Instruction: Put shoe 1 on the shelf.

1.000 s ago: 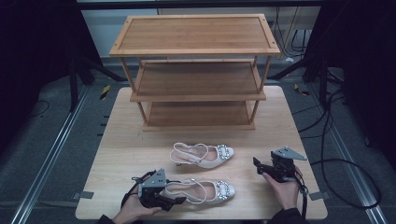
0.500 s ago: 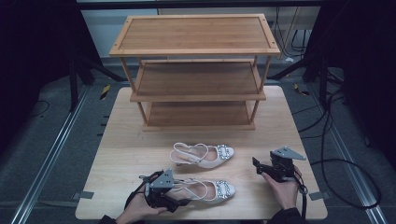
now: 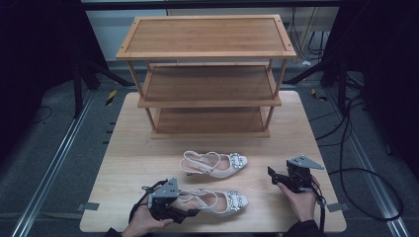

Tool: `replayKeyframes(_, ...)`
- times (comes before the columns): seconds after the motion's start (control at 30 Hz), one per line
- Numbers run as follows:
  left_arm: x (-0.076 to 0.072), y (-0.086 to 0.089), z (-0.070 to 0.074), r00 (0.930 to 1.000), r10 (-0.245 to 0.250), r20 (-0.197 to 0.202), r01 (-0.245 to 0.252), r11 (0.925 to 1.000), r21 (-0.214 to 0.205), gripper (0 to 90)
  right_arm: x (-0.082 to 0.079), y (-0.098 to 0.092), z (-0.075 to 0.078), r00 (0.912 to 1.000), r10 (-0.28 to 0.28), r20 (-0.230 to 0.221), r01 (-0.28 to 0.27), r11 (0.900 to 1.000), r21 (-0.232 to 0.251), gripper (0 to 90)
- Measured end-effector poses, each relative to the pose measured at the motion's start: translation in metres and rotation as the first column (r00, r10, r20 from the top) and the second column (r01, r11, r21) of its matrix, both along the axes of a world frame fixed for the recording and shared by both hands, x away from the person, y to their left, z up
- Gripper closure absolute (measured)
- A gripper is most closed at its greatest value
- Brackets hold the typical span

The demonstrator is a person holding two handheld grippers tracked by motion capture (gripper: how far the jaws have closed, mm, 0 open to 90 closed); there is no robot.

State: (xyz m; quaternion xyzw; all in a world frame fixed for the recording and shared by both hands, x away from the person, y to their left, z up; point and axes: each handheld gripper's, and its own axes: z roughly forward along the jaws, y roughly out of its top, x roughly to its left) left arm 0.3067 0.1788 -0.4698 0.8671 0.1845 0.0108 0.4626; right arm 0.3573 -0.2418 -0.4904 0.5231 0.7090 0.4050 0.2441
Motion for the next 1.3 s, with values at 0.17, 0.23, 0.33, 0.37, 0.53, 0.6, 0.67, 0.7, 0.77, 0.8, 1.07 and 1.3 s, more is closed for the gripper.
replayKeyframes(0.17,-0.009,0.031,0.015,0.9981,0.051,0.035,-0.050,0.9986,-0.019,39.4,-0.001,-0.001,-0.001,1.0000,-0.007,-0.002,0.007,1.0000,0.005,21.8)
replayKeyframes(0.23,-0.010,0.051,0.022,0.9942,0.098,0.044,-0.096,0.9944,-0.044,39.4,-0.001,-0.002,-0.001,0.9999,-0.012,-0.006,0.012,0.9999,0.008,21.8)
replayKeyframes(0.33,-0.010,0.077,0.033,0.9856,0.162,0.049,-0.156,0.9828,-0.098,39.4,0.000,-0.003,-0.001,0.9998,-0.018,-0.007,0.018,0.9998,0.012,21.8)
replayKeyframes(0.37,-0.009,0.085,0.037,0.9805,0.187,0.058,-0.180,0.9770,-0.114,39.4,0.000,-0.003,-0.002,0.9998,-0.019,-0.005,0.019,0.9998,0.009,21.8)
replayKeyframes(0.53,0.008,0.112,0.056,0.9410,0.327,0.088,-0.311,0.9375,-0.156,39.3,0.000,-0.003,-0.001,0.9997,-0.022,0.001,0.022,0.9997,0.011,21.8)
replayKeyframes(0.6,0.022,0.119,0.061,0.9189,0.383,0.093,-0.366,0.9166,-0.161,39.3,0.000,-0.002,-0.001,0.9997,-0.023,0.004,0.023,0.9997,0.008,21.7)
replayKeyframes(0.67,0.037,0.122,0.064,0.8944,0.437,0.095,-0.419,0.8930,-0.163,39.3,0.000,-0.002,-0.001,0.9998,-0.021,0.006,0.021,0.9998,0.003,21.6)
replayKeyframes(0.7,0.043,0.123,0.065,0.8854,0.455,0.097,-0.437,0.8850,-0.161,39.3,0.000,-0.002,-0.001,0.9998,-0.020,0.007,0.020,0.9998,0.002,21.5)
replayKeyframes(0.77,0.060,0.120,0.064,0.8584,0.500,0.113,-0.486,0.8637,-0.135,39.3,0.000,-0.002,-0.001,0.9998,-0.018,0.007,0.018,0.9998,0.004,21.3)
replayKeyframes(0.8,0.068,0.118,0.063,0.8479,0.516,0.121,-0.504,0.8556,-0.116,39.3,0.000,-0.002,-0.001,0.9998,-0.018,0.007,0.018,0.9998,0.003,21.3)
replayKeyframes(1.07,0.125,0.088,0.037,0.7928,0.590,0.153,-0.597,0.8021,0.002,39.3,0.000,0.001,-0.001,1.0000,-0.006,0.005,0.006,1.0000,0.006,21.0)
replayKeyframes(1.3,0.162,0.065,0.026,0.7411,0.647,0.180,-0.661,0.7495,0.029,39.3,-0.001,0.002,-0.001,0.9999,0.009,0.009,-0.009,1.0000,0.004,20.8)
